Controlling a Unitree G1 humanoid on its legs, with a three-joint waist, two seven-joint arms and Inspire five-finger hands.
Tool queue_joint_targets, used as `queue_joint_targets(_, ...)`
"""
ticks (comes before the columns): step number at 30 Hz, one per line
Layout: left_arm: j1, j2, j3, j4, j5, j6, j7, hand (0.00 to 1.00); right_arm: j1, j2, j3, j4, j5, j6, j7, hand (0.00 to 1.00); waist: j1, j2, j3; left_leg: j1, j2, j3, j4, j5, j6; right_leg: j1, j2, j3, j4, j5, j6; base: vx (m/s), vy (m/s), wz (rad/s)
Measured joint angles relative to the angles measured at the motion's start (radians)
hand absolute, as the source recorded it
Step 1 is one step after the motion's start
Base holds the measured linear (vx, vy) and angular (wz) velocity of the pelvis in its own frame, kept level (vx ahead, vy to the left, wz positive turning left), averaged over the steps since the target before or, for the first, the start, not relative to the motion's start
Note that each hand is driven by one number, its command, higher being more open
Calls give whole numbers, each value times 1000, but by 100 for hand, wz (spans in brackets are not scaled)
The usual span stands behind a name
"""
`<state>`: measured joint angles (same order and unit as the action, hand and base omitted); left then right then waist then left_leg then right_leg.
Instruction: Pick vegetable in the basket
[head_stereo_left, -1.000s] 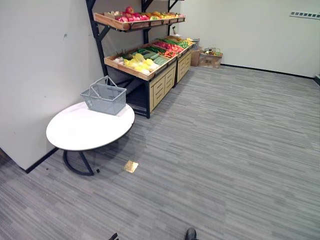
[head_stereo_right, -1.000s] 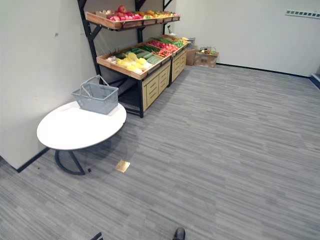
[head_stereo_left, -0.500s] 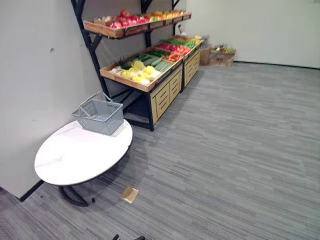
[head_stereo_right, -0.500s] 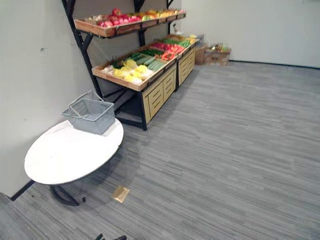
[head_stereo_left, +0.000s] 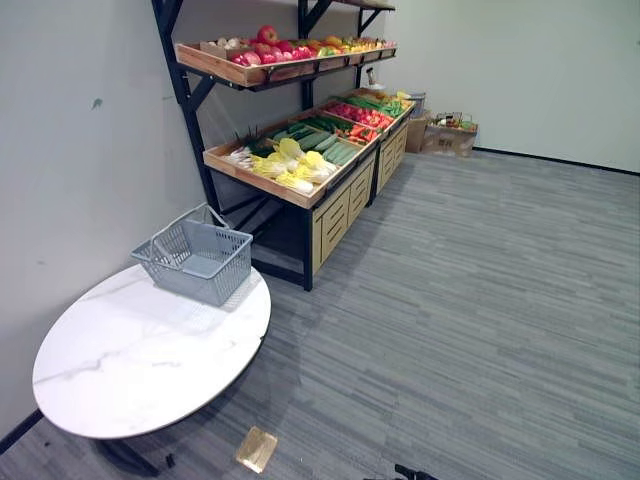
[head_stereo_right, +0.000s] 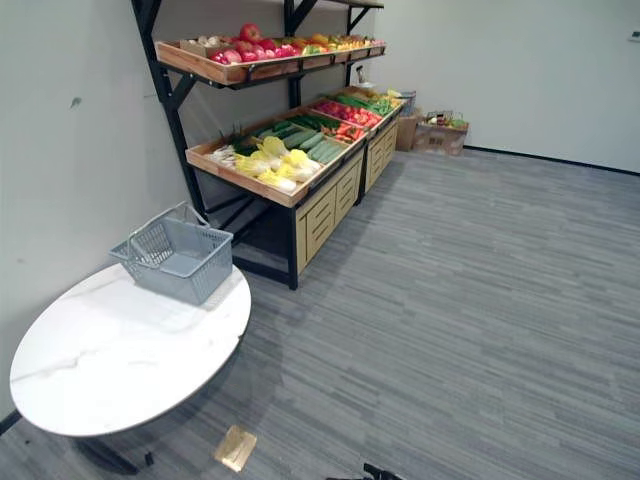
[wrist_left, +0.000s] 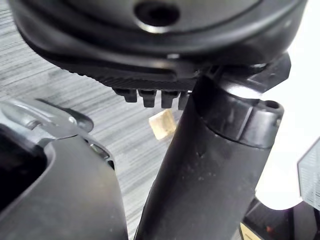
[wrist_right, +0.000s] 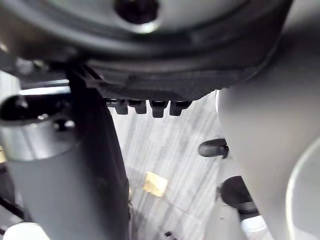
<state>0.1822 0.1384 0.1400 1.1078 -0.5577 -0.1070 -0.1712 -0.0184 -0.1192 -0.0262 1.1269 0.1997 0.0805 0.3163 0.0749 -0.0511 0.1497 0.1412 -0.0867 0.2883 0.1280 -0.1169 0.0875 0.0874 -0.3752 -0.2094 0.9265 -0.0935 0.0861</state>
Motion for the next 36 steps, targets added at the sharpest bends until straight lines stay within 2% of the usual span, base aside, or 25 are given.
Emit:
queue_joint_targets(2,-3,-4,-20,1,-2,4,10,100,-4,-1,-35,-1,0,-14,-4,100,-8,20,3,75,27,-8,-41,-16,-9,-42,10,-108,-32,-119,-3,207,77,1)
queue_joint_targets(5,-18,0,-54,1,-2,6,7,100,-15,5,-46,-14,3,-26,2,100,-26,33,-2,85,79,-20,-64,-38,-28,-140,102,-141,-226,-162,-2,156,-28,5)
queue_joint_targets(7,-49,3,-70,7,-3,7,-5,100,-35,13,-47,-21,7,-31,6,100,-36,41,4,81,123,-39,-80,-48,-45,-217,205,-119,-533,-99,9,171,-111,23)
queue_joint_targets(8,-63,1,-84,7,-4,7,-24,100,-39,16,-47,-22,15,-33,8,100,-36,39,5,82,134,-58,-86,-51,-51,-243,243,-94,-738,-3,30,253,-160,38)
queue_joint_targets(9,-79,11,-84,6,-10,7,-54,100,-54,17,-49,-23,39,-37,8,100,-37,21,17,82,122,-75,-86,-60,-74,-295,239,-64,-834,67,68,349,-233,44)
queue_joint_targets(10,-85,15,-84,6,-13,7,-60,100,-61,18,-52,-25,43,-38,9,100,-40,11,23,86,114,-86,-82,-62,-90,-313,229,-51,-855,84,74,421,-305,60)
queue_joint_targets(12,-91,11,-77,6,-22,9,-60,100,-72,18,-73,-24,46,-36,6,100,-52,0,41,138,117,-129,-72,-101,-133,-300,217,-12,-866,186,45,420,-302,69)
queue_joint_targets(13,-90,-8,-78,6,-22,10,-65,100,-73,5,-95,-24,45,-29,5,100,-55,29,50,157,149,-156,-66,-118,-156,-283,242,-12,-827,216,30,465,-280,86)
queue_joint_targets(14,-95,-25,-78,5,-20,11,-78,100,-79,-2,-112,-23,44,-16,2,100,-55,60,49,158,182,-165,-48,-122,-164,-287,264,-13,-773,207,13,462,-266,85)
queue_joint_targets(15,-96,-29,-78,4,-21,11,-79,100,-80,-9,-112,-23,45,-14,-2,100,-55,70,49,159,199,-165,-37,-121,-165,-286,275,-14,-750,196,-8,470,-245,68)
queue_joint_targets(16,-94,-32,-76,5,-20,11,-80,100,-80,-17,-111,-22,46,-7,-4,100,-52,84,42,160,226,-166,-9,-113,-176,-284,289,-32,-710,162,-59,463,-223,38)
queue_joint_targets(17,-91,-31,-75,4,-21,12,-76,100,-83,-15,-111,-18,45,1,-13,100,-49,88,40,158,249,-166,36,-104,-191,-277,302,-40,-677,121,-84,542,-255,21)
queue_joint_targets(19,-91,-29,-74,-7,-22,20,-63,100,-85,-8,-110,-5,36,15,-25,100,-46,87,37,98,285,-173,216,-96,-206,-238,328,-44,-674,82,-103,422,-202,-4)
queue_joint_targets(20,-92,-29,-74,-18,-22,22,-59,100,-82,-10,-107,7,36,19,-26,100,-46,94,32,18,320,-176,414,-66,-229,-196,350,-46,-703,66,-108,391,-183,-8)
queue_joint_targets(22,-93,-34,-66,-28,-21,17,-55,100,-76,-18,-87,23,33,19,-29,100,-40,113,27,-109,372,-170,707,-28,-216,-124,384,-40,-753,51,-117,468,-126,-11)
queue_joint_targets(23,-99,-48,-43,-29,-21,8,-54,100,-67,-29,-76,27,22,20,-32,100,-41,124,34,-167,379,-160,832,-75,-209,-63,389,-41,-777,44,-128,390,-19,-7)
queue_joint_targets(25,-98,-48,-34,-36,-22,-7,-52,100,-43,-30,-74,27,-3,24,-39,100,-38,117,39,-202,380,-73,833,-115,-183,29,373,-50,-808,34,-130,292,11,4)
queue_joint_targets(26,-95,-44,-34,-37,-22,-15,-52,100,-33,-30,-73,28,-3,26,-40,100,-35,107,33,-214,377,-14,758,-121,-173,60,356,-57,-824,27,-120,370,57,10)
queue_joint_targets(27,-89,-44,-34,-43,-22,-22,-53,100,-25,-31,-73,26,-3,23,-41,100,-33,94,28,-230,352,69,524,-115,-169,81,331,-62,-838,19,-102,376,90,11)
queue_joint_targets(28,-89,-44,-34,-44,-22,-22,-53,100,-23,-32,-73,25,-3,23,-42,100,-34,95,27,-231,336,85,399,-80,-171,85,326,-65,-841,14,-91,250,83,15)
queue_joint_targets(29,-89,-48,-36,-44,-22,-22,-53,100,-21,-35,-72,24,-3,23,-42,100,-35,102,25,-233,319,92,274,-2,-170,89,328,-68,-841,6,-79,284,117,31)
queue_joint_targets(30,-90,-50,-36,-40,-21,-24,-51,100,-14,-26,-72,24,-3,17,-60,100,-30,89,23,-222,283,100,169,61,-122,93,314,-78,-839,-8,-58,361,110,51)
queue_joint_targets(32,-80,-24,-47,-40,-16,-22,-53,100,-6,6,-71,22,0,20,-59,100,-33,16,10,-161,180,88,-25,139,-104,88,253,-119,-843,-22,-32,403,114,64)
queue_joint_targets(34,-82,-14,-58,-38,5,-13,-52,100,-6,15,-72,25,0,19,-67,100,-33,1,8,-140,138,65,-84,155,-96,101,227,-151,-841,-36,-14,205,65,53)
queue_joint_targets(36,-81,-10,-61,-32,12,1,-50,100,0,14,-72,25,0,14,-68,100,-33,4,9,-101,115,53,-130,165,-93,126,214,-159,-835,-38,-11,177,89,35)
